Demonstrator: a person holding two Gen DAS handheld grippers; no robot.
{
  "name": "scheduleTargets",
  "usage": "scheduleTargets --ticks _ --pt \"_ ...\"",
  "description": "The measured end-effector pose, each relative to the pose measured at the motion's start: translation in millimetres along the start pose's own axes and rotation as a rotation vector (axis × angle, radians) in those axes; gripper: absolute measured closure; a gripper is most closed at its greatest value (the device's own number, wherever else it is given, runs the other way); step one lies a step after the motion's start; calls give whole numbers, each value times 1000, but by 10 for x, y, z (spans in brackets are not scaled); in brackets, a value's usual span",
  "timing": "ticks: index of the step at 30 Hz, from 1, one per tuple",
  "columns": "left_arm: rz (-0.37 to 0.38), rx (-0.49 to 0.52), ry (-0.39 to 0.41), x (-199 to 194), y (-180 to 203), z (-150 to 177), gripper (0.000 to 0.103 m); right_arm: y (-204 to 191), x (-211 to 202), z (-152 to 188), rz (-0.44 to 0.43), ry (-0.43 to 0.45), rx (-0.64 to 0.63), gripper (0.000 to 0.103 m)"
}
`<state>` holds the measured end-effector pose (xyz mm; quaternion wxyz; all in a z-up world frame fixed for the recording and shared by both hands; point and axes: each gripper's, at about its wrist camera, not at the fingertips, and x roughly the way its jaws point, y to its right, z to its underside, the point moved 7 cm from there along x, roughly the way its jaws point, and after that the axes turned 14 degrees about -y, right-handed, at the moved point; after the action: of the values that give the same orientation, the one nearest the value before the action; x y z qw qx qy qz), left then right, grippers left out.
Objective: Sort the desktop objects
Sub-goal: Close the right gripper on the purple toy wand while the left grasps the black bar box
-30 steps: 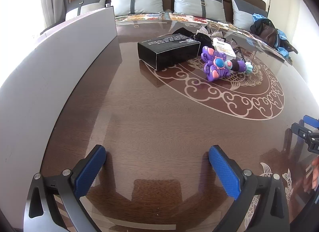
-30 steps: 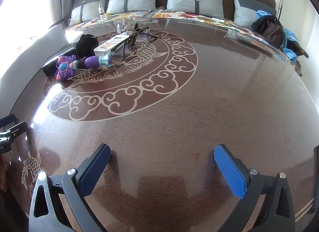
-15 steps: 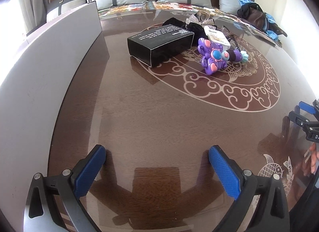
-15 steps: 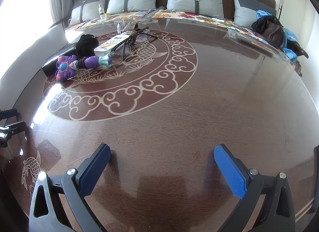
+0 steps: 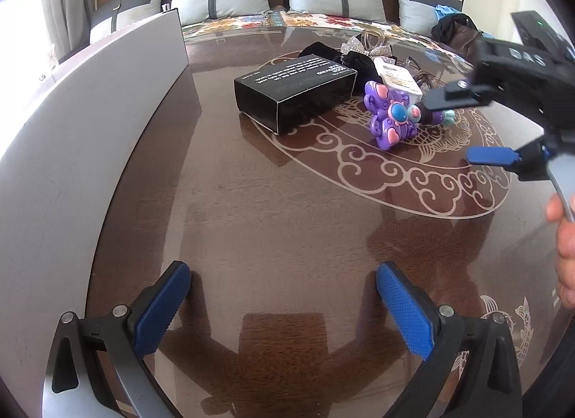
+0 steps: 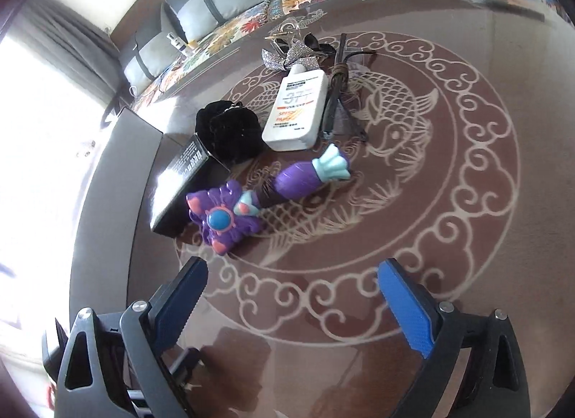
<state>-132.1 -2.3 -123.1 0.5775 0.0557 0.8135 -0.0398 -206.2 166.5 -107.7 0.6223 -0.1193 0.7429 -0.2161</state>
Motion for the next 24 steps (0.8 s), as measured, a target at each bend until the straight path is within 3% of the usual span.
scheduleTargets --ticks 3,6,11,12,15,21,24 --pt "6 14 4 -4 -14 10 0 -139 133 -296 -2 32 104 21" --pt "9 23 1 -10 -40 18 0 -315 235 -494 37 44 109 26" --pt "12 25 4 -20 -49 22 0 -678 464 -496 335 16 -178 29" --pt "12 25 5 -22 -49 24 0 -733 499 -464 352 17 -229 28" --pt "10 19 11 -27 -47 32 0 -728 516 -391 372 7 -290 26" --pt "9 17 23 -37 -46 47 0 -586 404 -136 346 -12 -391 44" --pt "8 15 26 -32 -60 36 0 -420 308 1 332 -7 -438 44"
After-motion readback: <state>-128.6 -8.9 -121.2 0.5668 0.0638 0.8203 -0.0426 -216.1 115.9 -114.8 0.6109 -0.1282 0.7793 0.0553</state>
